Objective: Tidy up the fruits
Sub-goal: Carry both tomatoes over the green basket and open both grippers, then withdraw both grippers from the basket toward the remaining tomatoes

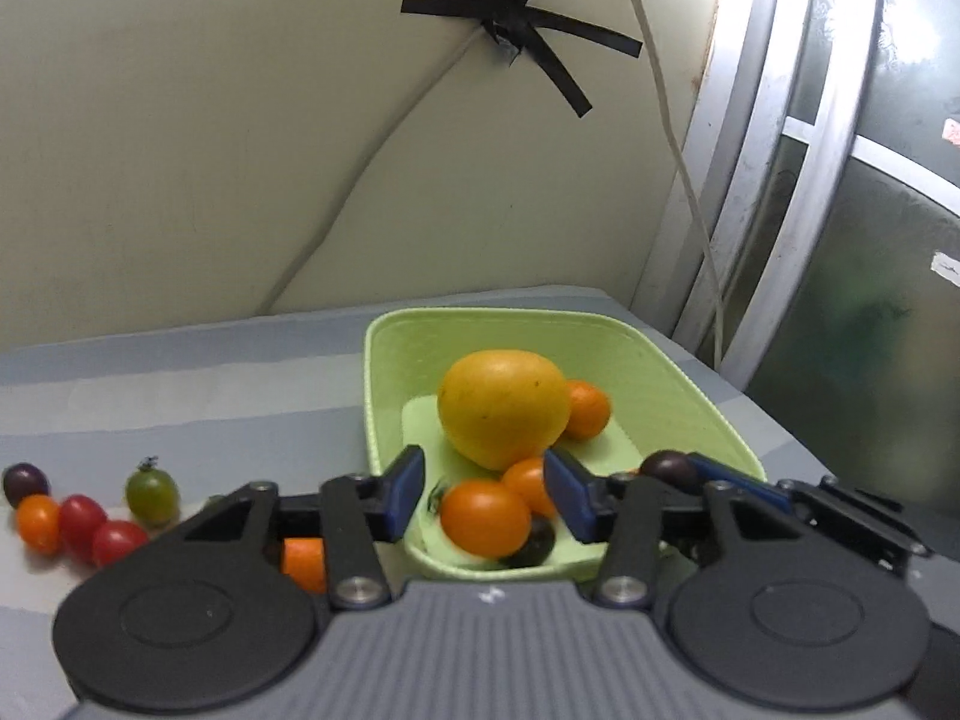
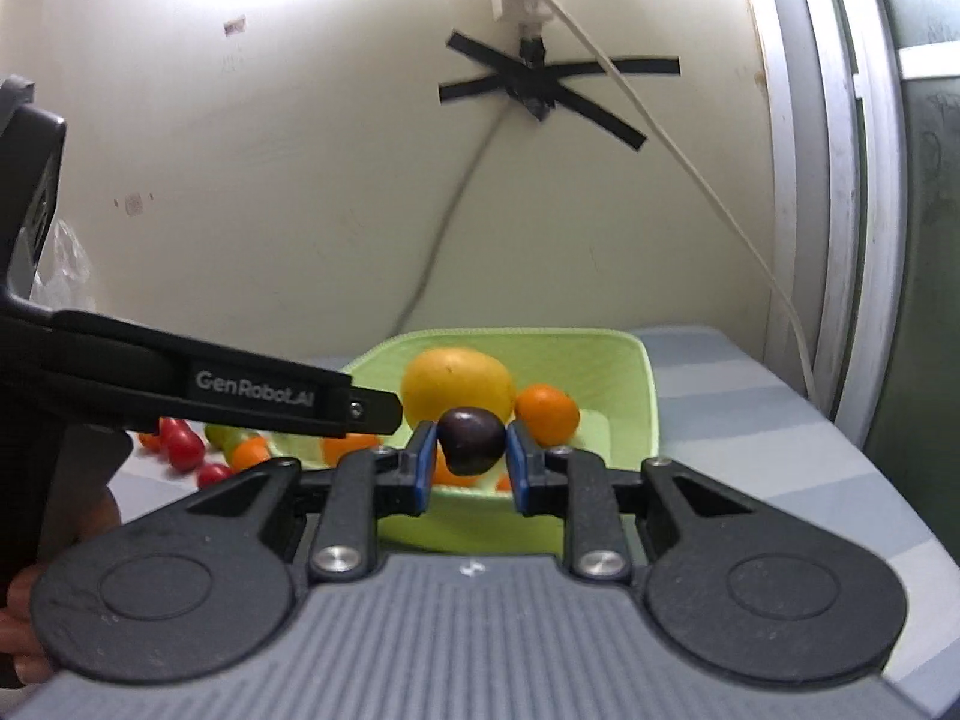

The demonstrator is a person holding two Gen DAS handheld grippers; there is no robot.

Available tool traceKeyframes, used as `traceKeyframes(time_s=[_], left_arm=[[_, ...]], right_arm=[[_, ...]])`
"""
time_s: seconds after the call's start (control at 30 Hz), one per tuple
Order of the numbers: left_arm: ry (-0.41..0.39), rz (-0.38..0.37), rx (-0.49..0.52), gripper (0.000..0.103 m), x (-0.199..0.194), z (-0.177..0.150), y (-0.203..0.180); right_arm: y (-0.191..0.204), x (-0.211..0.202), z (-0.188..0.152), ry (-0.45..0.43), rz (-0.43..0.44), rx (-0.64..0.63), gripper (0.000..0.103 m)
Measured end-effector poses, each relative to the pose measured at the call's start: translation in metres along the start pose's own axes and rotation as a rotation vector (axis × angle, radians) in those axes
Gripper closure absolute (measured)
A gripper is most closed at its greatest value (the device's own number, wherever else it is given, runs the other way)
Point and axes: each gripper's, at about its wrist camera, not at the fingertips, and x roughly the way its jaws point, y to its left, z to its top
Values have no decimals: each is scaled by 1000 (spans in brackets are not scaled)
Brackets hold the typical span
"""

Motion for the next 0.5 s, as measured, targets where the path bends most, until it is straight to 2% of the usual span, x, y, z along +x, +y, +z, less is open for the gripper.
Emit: traceKeyframes(time_s=[0.03, 0.1, 0.23, 0.33, 0.43, 0.5], left_arm=[[-7, 4, 5, 51, 0, -1, -2], [-8, -5, -2, 47, 0, -1, -5], [-57, -19, -22, 47, -21, 1, 4], [-113, 3, -50, 47, -50, -4, 21], [-148, 75, -83, 47, -81, -17, 49], [-148, 166, -94, 47, -100, -30, 69]], right_arm=[[0, 0, 1, -7, -8, -2, 71], [-1, -1, 2, -16, -31, 4, 57], [-3, -9, 3, -49, -40, 33, 57], [-5, -15, 1, -69, -52, 44, 57], [-6, -18, 0, -87, -61, 51, 57], [-6, -19, -2, -92, -61, 53, 57]])
